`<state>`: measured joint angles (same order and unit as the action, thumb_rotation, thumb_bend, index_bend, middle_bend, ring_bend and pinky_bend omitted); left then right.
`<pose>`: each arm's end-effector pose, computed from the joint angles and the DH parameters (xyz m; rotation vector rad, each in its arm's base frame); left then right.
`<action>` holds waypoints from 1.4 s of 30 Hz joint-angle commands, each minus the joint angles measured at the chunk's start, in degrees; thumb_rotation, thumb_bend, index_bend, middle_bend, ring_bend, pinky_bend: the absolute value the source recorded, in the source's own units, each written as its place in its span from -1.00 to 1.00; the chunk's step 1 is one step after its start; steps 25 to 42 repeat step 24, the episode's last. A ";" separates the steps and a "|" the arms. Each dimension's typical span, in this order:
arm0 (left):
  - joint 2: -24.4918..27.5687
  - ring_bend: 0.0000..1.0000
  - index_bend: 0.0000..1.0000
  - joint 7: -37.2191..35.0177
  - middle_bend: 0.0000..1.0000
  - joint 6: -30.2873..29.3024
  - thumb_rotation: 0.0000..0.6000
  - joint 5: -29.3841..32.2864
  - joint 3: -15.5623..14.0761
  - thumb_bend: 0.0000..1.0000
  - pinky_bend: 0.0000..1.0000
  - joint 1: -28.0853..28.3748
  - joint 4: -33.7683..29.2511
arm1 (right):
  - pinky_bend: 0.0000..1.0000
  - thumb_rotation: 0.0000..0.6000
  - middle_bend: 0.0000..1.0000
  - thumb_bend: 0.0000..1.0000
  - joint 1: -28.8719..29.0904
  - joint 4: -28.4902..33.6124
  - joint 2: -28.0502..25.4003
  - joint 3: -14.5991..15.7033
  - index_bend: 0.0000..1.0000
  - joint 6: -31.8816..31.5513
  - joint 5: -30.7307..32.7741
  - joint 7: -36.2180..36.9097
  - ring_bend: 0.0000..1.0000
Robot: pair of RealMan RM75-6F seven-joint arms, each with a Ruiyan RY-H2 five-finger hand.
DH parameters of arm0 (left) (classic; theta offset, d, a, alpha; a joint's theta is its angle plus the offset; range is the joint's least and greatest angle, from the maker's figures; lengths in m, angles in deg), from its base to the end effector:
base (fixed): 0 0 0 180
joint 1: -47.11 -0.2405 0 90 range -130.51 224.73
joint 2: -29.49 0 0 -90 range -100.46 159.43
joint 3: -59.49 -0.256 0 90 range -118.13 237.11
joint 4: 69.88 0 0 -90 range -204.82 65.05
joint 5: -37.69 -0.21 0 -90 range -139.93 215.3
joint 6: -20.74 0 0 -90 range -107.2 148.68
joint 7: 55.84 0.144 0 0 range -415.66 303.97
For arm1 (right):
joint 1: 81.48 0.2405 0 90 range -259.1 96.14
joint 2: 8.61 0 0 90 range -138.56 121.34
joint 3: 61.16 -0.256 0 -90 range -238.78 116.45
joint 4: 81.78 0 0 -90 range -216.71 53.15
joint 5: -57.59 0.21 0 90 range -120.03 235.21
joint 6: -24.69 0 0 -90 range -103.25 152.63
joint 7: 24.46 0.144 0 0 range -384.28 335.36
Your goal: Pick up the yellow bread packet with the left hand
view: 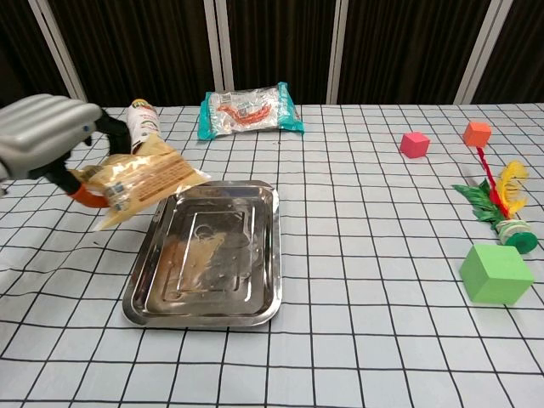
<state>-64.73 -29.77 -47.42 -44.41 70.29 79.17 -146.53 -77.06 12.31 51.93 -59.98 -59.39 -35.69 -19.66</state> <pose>-0.1749 0.3188 -0.0065 -1.7551 -0.5709 -0.9679 -0.3017 -0.1621 0.1572 1.5189 -0.9682 0.9410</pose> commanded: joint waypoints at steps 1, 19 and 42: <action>-6.11 -0.68 -0.07 0.37 -0.34 3.68 1.00 -0.69 1.39 -0.84 -0.38 4.93 5.12 | -0.98 1.00 -1.00 -0.49 0.08 -0.13 -0.14 -0.18 -1.00 0.14 0.40 0.44 -1.00; 19.95 -1.00 -1.00 1.24 -1.00 -24.73 1.00 -11.25 -21.30 -0.98 -0.84 -20.55 -23.62 | -0.98 1.00 -1.00 -0.49 -0.89 0.19 -0.96 0.51 -1.00 -2.02 -1.52 1.18 -1.00; 19.15 -1.00 -1.00 1.09 -1.00 -38.06 1.00 -9.69 -22.14 -0.99 -0.90 -31.49 -17.48 | -0.98 1.00 -1.00 -0.49 -0.74 0.24 -0.58 0.58 -1.00 -1.59 -1.60 0.31 -1.00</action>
